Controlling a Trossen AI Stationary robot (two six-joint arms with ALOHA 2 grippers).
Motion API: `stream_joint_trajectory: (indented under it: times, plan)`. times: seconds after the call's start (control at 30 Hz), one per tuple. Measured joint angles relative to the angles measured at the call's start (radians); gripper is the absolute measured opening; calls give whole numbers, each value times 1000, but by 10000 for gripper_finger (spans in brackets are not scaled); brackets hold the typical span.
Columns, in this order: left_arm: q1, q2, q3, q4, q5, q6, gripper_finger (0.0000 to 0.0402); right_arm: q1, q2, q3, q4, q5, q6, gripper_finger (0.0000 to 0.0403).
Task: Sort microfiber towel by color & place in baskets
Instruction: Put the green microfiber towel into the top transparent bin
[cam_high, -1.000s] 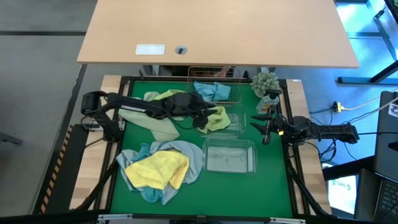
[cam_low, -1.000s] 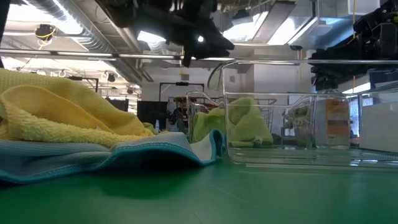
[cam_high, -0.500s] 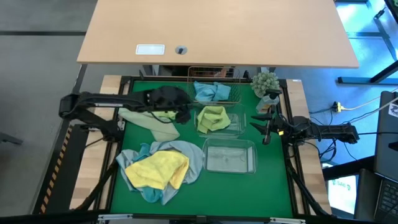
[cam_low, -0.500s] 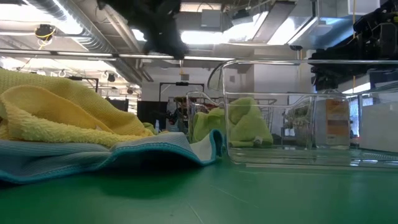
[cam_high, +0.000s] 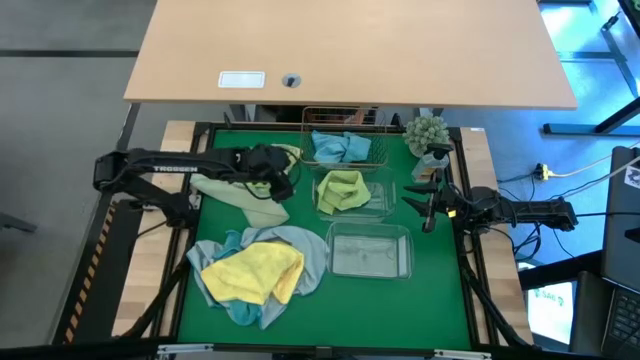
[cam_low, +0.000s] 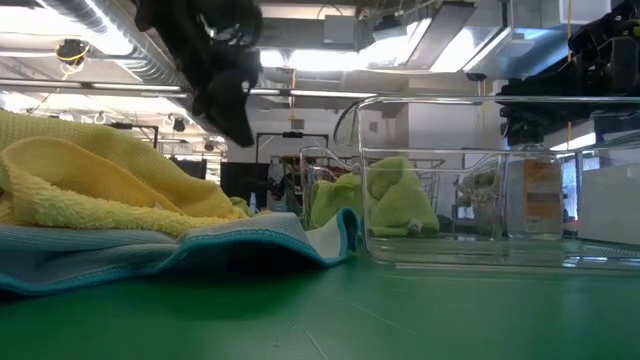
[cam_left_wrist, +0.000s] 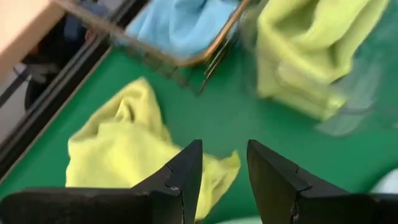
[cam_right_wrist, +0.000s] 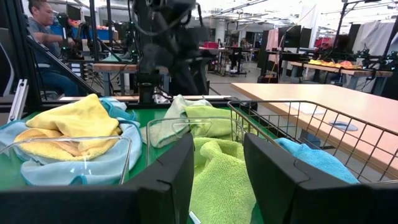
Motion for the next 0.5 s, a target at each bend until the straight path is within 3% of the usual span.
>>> stream_joint_trajectory:
  times: [0.5]
  plan:
    - [37,84,-196,200,0,65,121,0,0,0,0,0,0,143]
